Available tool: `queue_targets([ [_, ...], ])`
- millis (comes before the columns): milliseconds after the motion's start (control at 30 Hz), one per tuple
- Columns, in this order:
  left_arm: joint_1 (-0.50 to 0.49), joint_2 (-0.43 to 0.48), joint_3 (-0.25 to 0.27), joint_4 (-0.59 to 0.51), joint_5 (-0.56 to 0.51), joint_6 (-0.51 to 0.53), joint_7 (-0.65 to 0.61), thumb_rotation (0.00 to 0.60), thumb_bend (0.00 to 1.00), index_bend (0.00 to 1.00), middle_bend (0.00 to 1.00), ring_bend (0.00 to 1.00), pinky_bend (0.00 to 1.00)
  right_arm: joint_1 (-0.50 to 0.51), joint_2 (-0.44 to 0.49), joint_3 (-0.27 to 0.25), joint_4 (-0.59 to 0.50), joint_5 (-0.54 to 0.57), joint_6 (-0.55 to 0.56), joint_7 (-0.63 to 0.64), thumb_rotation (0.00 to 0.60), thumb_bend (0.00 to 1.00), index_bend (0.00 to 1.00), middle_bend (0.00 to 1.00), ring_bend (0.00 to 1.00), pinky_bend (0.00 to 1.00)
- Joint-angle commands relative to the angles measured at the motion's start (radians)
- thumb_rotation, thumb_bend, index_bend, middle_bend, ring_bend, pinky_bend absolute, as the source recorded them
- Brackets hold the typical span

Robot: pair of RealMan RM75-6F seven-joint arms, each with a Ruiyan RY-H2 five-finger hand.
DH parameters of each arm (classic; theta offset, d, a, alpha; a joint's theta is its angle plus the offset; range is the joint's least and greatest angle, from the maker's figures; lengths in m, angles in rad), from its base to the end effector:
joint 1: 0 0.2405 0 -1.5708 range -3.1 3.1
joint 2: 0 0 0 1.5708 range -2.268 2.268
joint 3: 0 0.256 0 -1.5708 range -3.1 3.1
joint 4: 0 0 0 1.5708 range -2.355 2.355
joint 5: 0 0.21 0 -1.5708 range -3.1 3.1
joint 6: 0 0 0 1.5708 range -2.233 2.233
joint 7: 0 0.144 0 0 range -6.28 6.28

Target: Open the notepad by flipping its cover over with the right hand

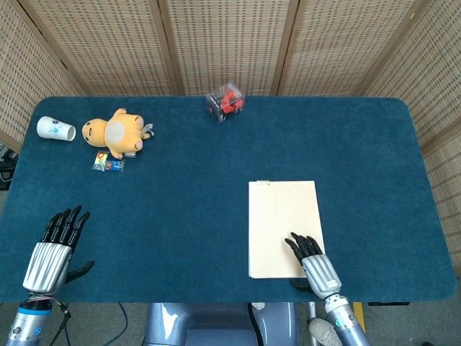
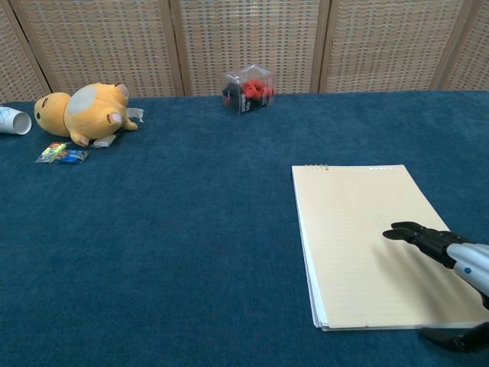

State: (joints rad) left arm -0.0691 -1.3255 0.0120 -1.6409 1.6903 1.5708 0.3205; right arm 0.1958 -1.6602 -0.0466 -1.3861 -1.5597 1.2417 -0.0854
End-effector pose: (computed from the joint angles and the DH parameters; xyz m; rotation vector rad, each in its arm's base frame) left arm -0.2581 0.1587 0.0912 -1.5260 -0.7313 -0.9663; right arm -0.2508 -0.1766 -0.0436 1.7044 -1.2001 0.9897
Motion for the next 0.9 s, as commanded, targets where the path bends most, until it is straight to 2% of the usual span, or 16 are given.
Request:
queue_targets([
  [33,0.0,0.0,0.0,0.0,-0.001,-0.001,0.0,0.6,0.0,0.0,0.0,0.0,0.07,0.002,-0.004,0.002,0.006,0.004,-0.004,-0.002,0.6,0.4,0.0,0.0,0.0,0.0],
  [367,0.0,-0.003,0.002,0.003,0.001,-0.002,0.001,0.6,0.0,0.0,0.0,0.0,0.07,0.013,-0.014,0.018,0.03,0.033,-0.022,0.005,0.6,0.4,0.0,0.0,0.0,0.0],
  [600,0.0,-0.004,0.004,0.003,0.005,-0.001,0.0,0.6,0.0,0.0,0.0,0.0,0.07,0.024,-0.037,0.038,0.073,0.039,-0.015,0.009,0.6,0.58,0.03,0.0,0.0,0.0],
  [900,-0.003,-0.009,0.009,0.01,0.009,-0.01,0.002,0.6,0.0,0.0,0.0,0.0,0.07,0.053,-0.091,0.087,0.143,0.043,-0.005,0.043,0.6,0.6,0.05,0.0,0.0,0.0],
])
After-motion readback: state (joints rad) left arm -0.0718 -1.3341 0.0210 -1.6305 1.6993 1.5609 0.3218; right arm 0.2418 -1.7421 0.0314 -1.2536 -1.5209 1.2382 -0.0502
